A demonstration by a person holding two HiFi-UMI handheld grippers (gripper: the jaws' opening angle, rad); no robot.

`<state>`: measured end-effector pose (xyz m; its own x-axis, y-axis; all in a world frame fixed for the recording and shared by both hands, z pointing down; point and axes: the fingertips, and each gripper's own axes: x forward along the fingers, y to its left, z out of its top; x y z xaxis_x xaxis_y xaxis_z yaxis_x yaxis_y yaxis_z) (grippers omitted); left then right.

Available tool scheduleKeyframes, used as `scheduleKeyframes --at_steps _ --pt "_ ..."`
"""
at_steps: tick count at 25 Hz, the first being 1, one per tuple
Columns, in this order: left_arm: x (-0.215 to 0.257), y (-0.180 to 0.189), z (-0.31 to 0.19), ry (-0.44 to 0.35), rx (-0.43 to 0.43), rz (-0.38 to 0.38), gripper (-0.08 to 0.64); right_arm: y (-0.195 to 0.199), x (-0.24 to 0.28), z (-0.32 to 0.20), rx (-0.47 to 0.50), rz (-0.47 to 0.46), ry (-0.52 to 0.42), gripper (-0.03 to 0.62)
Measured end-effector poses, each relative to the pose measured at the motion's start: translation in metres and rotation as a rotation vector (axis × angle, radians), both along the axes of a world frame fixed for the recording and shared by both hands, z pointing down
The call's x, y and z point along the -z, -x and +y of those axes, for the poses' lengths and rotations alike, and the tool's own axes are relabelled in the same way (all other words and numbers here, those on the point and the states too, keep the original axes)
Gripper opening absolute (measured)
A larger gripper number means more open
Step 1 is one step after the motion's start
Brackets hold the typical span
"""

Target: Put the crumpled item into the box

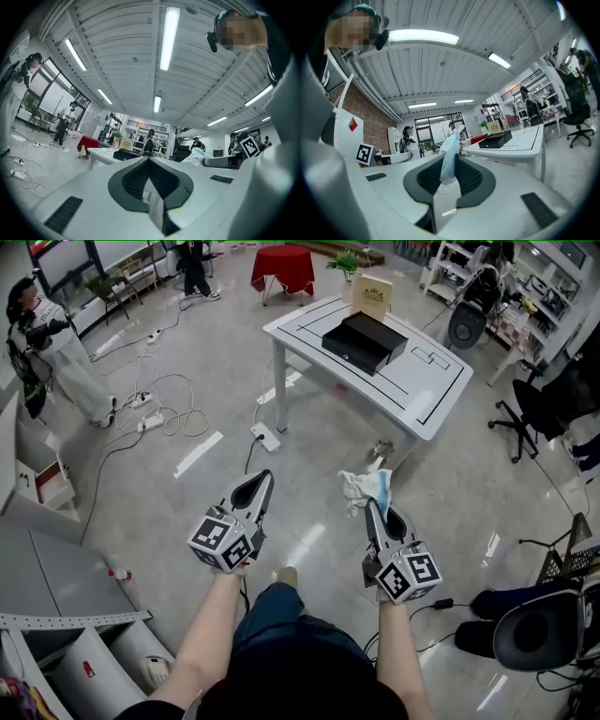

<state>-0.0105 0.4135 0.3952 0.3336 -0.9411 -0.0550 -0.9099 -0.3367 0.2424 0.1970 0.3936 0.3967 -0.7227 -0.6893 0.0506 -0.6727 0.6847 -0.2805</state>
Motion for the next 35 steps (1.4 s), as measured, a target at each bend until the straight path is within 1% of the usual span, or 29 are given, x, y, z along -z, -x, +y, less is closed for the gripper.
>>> scheduleKeyframes --at_steps 8,14,18,22,27,31,35 --pt "-0.001 0.020 -0.060 0.013 -0.013 0.003 0.000 0.018 0.003 -0.056 -0.020 -0.004 0.012 0.057" --pt "0.001 0.042 -0.098 0.024 -0.033 0.009 0.000 0.036 0.008 -0.091 -0.047 -0.032 0.025 0.058" --pt "0.001 0.053 -0.118 0.016 -0.045 0.007 0.000 0.044 0.006 -0.109 -0.070 -0.039 0.020 0.058" --pt "-0.002 0.065 -0.128 0.004 -0.059 -0.007 0.000 0.056 0.004 -0.123 -0.089 -0.063 0.017 0.058" --pt "-0.009 0.082 -0.133 0.014 -0.040 0.011 0.000 0.071 -0.001 -0.133 -0.082 -0.059 0.028 0.058" --pt "-0.015 0.085 -0.138 0.020 -0.038 0.018 0.000 0.073 -0.004 -0.139 -0.080 -0.059 0.036 0.058" --pt "-0.020 0.082 -0.140 0.031 -0.047 0.021 0.000 0.073 -0.012 -0.141 -0.085 -0.061 0.064 0.058"
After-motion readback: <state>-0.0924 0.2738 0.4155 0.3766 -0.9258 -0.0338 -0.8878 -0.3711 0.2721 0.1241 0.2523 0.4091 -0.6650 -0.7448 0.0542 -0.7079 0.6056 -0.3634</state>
